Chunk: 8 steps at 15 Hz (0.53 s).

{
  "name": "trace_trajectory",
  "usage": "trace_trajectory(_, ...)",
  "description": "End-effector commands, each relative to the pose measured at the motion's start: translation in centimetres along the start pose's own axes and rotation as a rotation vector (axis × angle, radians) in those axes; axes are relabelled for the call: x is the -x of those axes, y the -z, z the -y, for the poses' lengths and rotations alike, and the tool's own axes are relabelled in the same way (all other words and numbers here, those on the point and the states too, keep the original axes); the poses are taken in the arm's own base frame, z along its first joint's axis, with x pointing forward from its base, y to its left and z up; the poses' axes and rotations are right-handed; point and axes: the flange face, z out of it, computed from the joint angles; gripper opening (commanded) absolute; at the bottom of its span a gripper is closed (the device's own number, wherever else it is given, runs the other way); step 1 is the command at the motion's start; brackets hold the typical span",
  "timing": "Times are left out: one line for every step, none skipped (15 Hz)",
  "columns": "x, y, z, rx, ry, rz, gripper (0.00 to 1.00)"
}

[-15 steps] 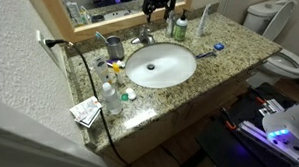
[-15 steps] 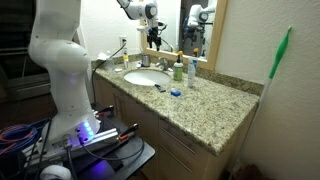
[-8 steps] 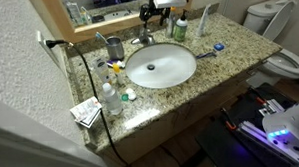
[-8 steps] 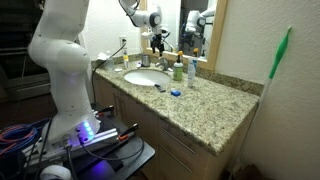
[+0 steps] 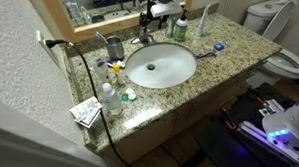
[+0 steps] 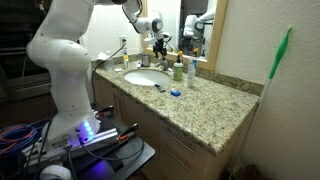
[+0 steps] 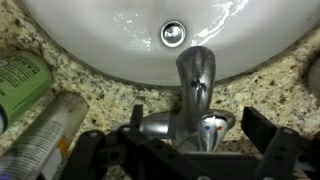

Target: Open the tap, wet the shaving stick then close tap

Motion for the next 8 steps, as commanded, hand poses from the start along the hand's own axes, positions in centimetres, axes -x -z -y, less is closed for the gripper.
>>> trace_trajectory(-2.1, -3.3, 1.5, 0.006, 0.024, -0.039, 1.00)
trace_trajectory(-2.4, -3.8, 1.7, -0.007, 0.029, -0.040, 0.99)
trace_trajectory(-2.5, -4.4, 2.0, -0.014, 0.025, -0.027, 0.74)
trace_trajectory(-2.7, -4.7, 2.3, -0.016, 0.017, -0.029, 0.74)
trace_trajectory(-2.8, -4.8, 2.5, -0.021, 0.020, -0.028, 0.72)
trace_trajectory(-2.9, -4.8, 2.6, -0.021, 0.016, -0.034, 0.66)
trace_trajectory(-3.1, -4.9, 2.7, -0.018, 0.009, -0.039, 0.58)
trace_trajectory(-3.3, -5.1, 2.9, -0.015, 0.009, -0.043, 0.52)
